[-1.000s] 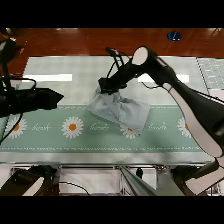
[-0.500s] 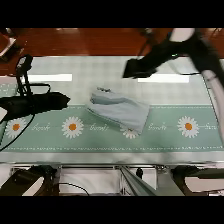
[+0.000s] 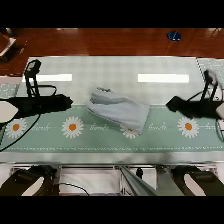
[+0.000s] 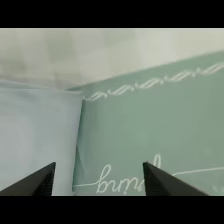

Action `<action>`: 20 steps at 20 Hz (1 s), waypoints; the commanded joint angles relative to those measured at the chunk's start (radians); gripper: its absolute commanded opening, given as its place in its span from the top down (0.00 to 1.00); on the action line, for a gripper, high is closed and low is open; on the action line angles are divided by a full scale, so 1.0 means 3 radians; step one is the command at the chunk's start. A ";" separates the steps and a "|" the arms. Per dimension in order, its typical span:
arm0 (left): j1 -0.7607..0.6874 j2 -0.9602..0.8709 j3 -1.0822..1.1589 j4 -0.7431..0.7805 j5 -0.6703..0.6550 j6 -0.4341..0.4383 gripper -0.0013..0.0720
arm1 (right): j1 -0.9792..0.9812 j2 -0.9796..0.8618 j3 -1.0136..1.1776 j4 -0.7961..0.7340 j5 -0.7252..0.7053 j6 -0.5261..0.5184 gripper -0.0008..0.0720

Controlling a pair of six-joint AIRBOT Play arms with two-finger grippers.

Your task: Fold the shirts.

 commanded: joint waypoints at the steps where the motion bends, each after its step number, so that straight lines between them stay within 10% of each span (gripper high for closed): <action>1: 0.0003 -0.0090 -0.0146 -0.0191 0.0139 0.0001 0.95 | -0.0047 0.0008 -0.0818 0.0899 -0.0635 -0.0317 0.14; 6: 0.0003 -0.0228 -0.0203 -0.0290 0.0235 0.0001 0.95 | -0.0046 -0.1169 -0.0473 0.2141 -0.0258 -0.1609 0.14; 11: 0.0003 -0.0256 -0.0203 -0.0290 0.0234 0.0001 0.95 | 0.0006 -0.2031 0.0083 0.2455 0.0047 -0.1897 0.15; 13: 0.0003 -0.0256 -0.0203 -0.0291 0.0263 0.0001 0.95 | 0.0163 -0.2238 0.0285 0.2544 0.0072 -0.1934 0.36; 15: 0.0003 -0.0256 -0.0203 -0.0291 0.0282 0.0001 0.95 | 0.0361 -0.2379 0.0551 0.2538 0.0189 -0.2112 0.90; 20: 0.0003 -0.0256 -0.0203 -0.0287 0.0306 0.0003 0.95 | 0.0455 -0.2312 0.1779 0.2447 0.0763 -0.1985 0.95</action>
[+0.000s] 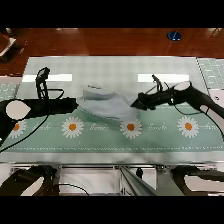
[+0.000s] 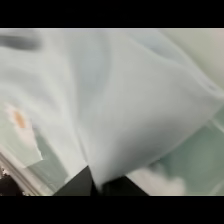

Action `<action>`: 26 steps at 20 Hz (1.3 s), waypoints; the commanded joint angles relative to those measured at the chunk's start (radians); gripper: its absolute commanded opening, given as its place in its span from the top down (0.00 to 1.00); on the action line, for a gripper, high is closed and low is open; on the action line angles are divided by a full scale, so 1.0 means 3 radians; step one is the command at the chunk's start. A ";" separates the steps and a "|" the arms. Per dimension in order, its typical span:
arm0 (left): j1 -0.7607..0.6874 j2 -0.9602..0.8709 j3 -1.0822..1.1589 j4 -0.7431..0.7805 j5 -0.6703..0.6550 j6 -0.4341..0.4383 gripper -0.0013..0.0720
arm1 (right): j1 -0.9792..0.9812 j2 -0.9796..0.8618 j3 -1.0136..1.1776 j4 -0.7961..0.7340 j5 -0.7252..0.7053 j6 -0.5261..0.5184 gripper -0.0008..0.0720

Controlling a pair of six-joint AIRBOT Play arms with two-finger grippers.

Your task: Fold the shirts.

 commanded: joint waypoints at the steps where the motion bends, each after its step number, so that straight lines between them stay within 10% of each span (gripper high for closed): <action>1: 0.0001 -0.0003 -0.0001 0.0001 0.0033 0.0019 0.95 | 0.0060 0.0072 0.0956 0.0033 0.0273 0.0172 0.95; 9: -0.0237 -0.0003 -0.0003 0.0000 -0.0023 0.0090 0.95 | -0.0483 0.0254 0.3021 -0.1088 0.0994 0.1322 0.95; 20: -0.0371 -0.0003 -0.0001 0.0001 0.0109 0.0103 0.95 | -0.2653 0.0809 0.2853 -0.1623 0.2369 0.1485 0.95; 26: -0.0371 -0.0003 -0.0001 0.0001 0.0210 0.0104 0.95 | -0.3488 0.1512 0.1531 -0.1912 0.2302 0.1368 0.95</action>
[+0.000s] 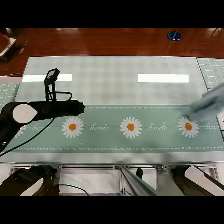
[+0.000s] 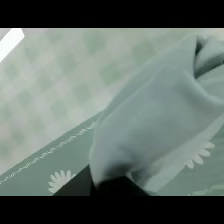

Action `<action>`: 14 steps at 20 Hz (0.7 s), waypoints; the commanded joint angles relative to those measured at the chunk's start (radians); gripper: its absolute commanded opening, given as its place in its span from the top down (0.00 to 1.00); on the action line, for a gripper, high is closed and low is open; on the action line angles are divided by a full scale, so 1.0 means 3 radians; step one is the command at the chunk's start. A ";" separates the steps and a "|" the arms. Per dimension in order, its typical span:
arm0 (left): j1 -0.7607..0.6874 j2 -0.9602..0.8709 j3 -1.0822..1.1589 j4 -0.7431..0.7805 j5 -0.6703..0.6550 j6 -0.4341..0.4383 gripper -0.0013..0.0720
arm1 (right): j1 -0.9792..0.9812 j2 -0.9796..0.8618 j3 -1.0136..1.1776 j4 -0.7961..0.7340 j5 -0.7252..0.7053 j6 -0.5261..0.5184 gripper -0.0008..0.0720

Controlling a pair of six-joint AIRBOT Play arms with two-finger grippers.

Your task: Fold the shirts.

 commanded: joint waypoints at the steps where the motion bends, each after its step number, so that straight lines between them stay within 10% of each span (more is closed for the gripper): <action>1: -0.0001 -0.0003 0.0000 0.0001 0.0092 0.0000 0.95 | -0.0579 0.0384 -0.0711 -0.0326 0.0047 -0.0034 0.95; 8: -0.0003 -0.0001 0.0000 -0.0004 0.0120 0.0072 0.95 | -0.1105 0.1091 -0.1658 -0.2219 0.0045 0.0214 0.95; 9: -0.0003 -0.0001 0.0000 -0.0004 0.0100 0.0074 0.95 | -0.1105 0.1116 -0.1770 -0.2378 0.0116 0.0253 0.85; 10: -0.0001 -0.0003 0.0000 -0.0001 0.0074 0.0075 0.95 | -0.1104 0.1110 -0.1879 -0.2405 0.0172 0.0257 0.38; 11: -0.0001 -0.0003 0.0000 -0.0001 0.0065 0.0074 0.95 | -0.1080 0.1110 -0.1987 -0.2406 0.0170 0.0251 0.13; 14: 0.0107 -0.0001 0.0148 0.0266 -0.0058 0.0449 0.95 | -0.0857 0.1005 -0.1954 -0.2550 -0.0161 0.0251 0.13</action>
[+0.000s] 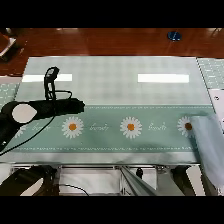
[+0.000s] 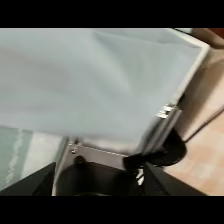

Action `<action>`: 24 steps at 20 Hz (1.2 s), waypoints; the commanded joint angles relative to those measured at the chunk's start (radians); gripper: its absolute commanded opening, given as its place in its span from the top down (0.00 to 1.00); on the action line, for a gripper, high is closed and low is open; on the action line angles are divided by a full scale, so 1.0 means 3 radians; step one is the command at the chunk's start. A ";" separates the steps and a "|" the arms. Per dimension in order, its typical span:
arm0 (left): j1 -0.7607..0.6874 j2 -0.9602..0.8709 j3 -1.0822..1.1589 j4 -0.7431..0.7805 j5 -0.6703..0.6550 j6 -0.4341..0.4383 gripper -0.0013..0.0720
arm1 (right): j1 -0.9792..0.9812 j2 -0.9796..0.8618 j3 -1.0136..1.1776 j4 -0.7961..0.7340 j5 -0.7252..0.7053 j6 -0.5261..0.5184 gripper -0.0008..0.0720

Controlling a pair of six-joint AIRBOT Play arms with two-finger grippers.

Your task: Fold the shirts.

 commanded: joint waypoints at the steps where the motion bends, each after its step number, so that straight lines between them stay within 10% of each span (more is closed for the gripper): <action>1: 0.0296 -0.0001 0.0342 0.0570 -0.0398 0.0319 0.95 | 0.0220 -0.0172 0.0123 -0.0249 -0.0397 0.0031 0.17; 4: 0.1095 -0.0003 0.1157 0.0465 -0.0581 0.0207 0.95 | 0.0673 -0.0731 0.1033 0.0711 -0.0829 -0.0145 0.89; 5: 0.1251 -0.0019 0.1396 0.0277 -0.0486 0.0282 0.95 | 0.0914 -0.0912 0.1338 0.1226 -0.1035 -0.0251 0.95; 9: 0.1109 -0.0223 0.2082 -0.0088 -0.0459 0.0407 0.95 | 0.2234 -0.1188 0.1732 0.2112 -0.2021 -0.0615 0.95; 13: 0.0337 -0.0239 0.1532 0.0120 -0.0605 0.0357 0.95 | 0.3250 -0.1195 0.1077 0.0895 -0.1911 -0.0481 0.95; 16: 0.0145 -0.0347 0.0875 0.0621 -0.0510 -0.0144 0.95 | 0.3281 -0.1195 0.0239 0.0496 -0.1877 -0.0247 0.95; 24: 0.0195 -0.0416 0.0811 0.0619 -0.0338 -0.0062 0.95 | 0.3254 -0.1147 -0.0046 0.0523 -0.1743 -0.0267 0.95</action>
